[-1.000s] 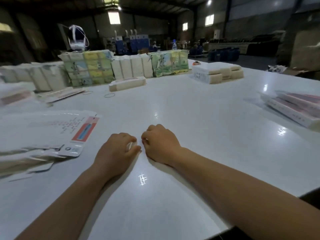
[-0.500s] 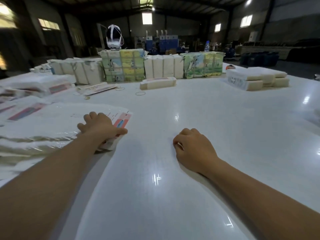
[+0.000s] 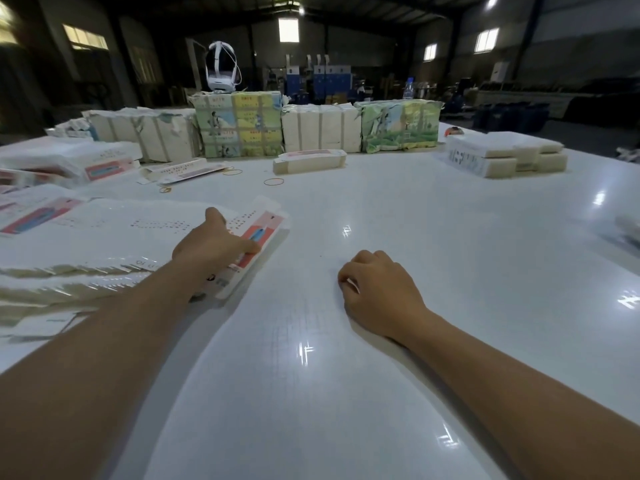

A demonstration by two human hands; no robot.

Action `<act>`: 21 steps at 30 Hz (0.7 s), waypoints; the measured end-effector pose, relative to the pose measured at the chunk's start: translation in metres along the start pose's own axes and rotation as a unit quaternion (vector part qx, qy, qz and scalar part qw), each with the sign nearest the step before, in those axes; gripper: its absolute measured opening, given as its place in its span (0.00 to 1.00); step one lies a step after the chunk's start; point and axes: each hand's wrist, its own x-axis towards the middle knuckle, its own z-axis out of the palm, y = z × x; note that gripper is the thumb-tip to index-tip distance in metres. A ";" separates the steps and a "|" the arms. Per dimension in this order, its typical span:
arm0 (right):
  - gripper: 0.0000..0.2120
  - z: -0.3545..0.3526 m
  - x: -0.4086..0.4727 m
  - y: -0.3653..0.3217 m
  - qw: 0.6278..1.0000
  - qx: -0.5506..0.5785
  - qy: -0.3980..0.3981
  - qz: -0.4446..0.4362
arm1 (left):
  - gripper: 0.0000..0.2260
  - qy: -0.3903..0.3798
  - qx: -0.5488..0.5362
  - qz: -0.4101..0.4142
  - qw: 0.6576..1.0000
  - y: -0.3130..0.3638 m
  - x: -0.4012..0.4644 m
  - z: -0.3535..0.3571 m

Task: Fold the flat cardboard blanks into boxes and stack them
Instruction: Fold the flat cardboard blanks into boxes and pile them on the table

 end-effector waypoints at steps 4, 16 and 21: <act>0.13 -0.003 -0.001 -0.001 1.000 0.009 -0.009 0.003 | 0.49 -0.058 -0.014 0.108 0.992 0.020 -0.036 0.006; 0.18 -0.012 -0.010 0.003 0.985 0.166 -0.034 0.018 | 0.39 -0.158 0.000 0.306 0.939 0.027 -0.105 0.023; 0.12 -0.027 -0.011 0.002 0.863 0.479 0.000 0.162 | 0.42 -0.100 0.010 0.318 0.943 0.018 -0.105 0.017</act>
